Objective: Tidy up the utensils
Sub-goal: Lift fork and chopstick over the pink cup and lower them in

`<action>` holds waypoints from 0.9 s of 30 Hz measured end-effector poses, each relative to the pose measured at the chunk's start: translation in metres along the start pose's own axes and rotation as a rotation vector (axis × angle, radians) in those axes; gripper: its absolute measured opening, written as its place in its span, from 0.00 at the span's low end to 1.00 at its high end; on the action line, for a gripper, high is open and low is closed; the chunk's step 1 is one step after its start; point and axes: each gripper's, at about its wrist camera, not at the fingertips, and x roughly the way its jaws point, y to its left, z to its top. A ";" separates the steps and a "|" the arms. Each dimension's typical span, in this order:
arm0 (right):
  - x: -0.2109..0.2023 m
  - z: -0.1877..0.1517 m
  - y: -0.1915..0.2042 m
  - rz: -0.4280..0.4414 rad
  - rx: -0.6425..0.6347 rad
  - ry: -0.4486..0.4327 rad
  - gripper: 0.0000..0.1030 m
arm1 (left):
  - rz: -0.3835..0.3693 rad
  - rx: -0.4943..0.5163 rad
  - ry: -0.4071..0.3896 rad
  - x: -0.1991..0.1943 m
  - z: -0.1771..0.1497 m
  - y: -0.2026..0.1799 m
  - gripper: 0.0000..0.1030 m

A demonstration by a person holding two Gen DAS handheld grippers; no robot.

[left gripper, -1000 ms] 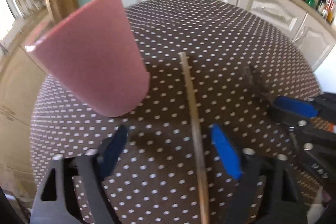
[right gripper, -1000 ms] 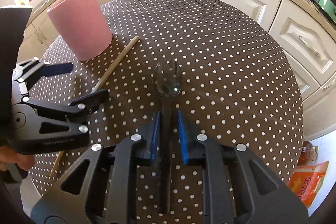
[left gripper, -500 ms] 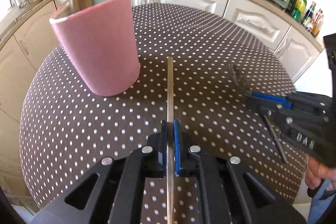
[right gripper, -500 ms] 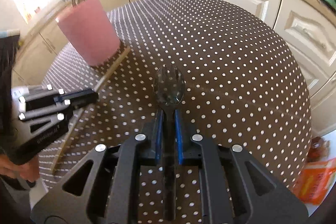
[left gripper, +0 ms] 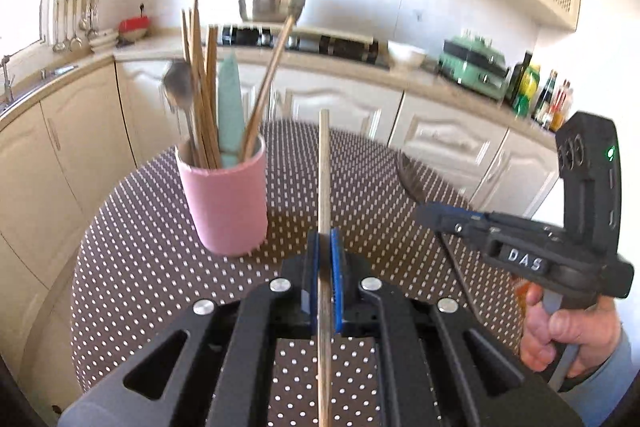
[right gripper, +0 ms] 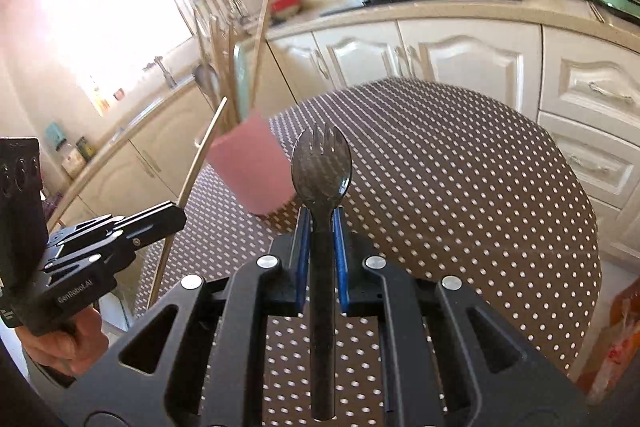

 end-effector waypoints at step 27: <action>0.014 0.126 0.089 0.164 -0.098 -0.361 0.12 | 0.028 -0.128 -0.574 -0.071 0.114 0.063 0.05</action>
